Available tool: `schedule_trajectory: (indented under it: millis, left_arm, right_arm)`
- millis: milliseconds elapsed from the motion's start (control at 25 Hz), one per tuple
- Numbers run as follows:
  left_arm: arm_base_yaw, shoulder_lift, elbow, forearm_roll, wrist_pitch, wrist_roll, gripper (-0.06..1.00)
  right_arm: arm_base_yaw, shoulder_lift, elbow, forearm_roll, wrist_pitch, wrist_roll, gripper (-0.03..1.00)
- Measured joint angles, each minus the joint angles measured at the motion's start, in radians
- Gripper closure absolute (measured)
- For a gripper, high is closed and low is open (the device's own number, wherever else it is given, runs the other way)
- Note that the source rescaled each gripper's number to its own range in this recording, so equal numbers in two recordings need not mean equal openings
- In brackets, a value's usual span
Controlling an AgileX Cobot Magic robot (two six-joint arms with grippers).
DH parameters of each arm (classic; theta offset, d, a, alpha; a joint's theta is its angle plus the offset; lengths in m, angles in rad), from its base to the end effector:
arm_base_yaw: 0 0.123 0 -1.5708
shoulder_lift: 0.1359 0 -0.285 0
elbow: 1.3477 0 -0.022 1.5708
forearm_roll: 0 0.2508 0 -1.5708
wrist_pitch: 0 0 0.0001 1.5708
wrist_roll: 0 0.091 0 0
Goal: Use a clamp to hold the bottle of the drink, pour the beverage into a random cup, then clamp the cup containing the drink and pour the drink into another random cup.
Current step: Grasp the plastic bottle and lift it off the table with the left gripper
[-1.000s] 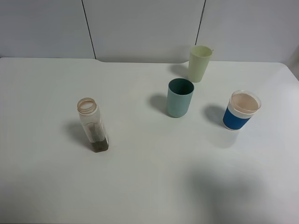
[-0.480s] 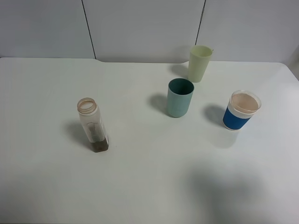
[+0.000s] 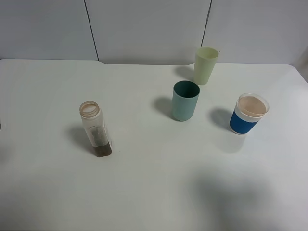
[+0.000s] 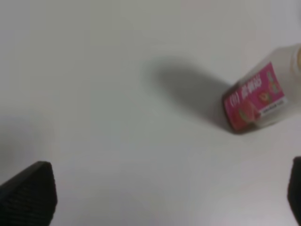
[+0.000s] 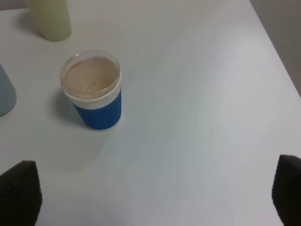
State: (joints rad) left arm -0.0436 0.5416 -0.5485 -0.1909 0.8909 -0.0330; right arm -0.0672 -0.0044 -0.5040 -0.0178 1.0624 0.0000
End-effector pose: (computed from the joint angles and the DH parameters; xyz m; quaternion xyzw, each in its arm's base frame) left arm 0.0883 -0.0173 0.2833 -0.0226 0.9220 -0.1056 0.3719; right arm -0.0061 -0.0010 0.2782 0.0290 0.8510 -0.0265 0.5238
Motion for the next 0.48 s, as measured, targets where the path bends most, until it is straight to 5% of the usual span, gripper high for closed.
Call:
schedule_trajectory:
  millis: [480]
  left_arm:
    - [0.000, 0.305, 0.000, -0.071, 0.041, 0.000, -0.06]
  right_arm:
    - [0.000, 0.000, 0.000, 0.000, 0.000, 0.000, 0.03]
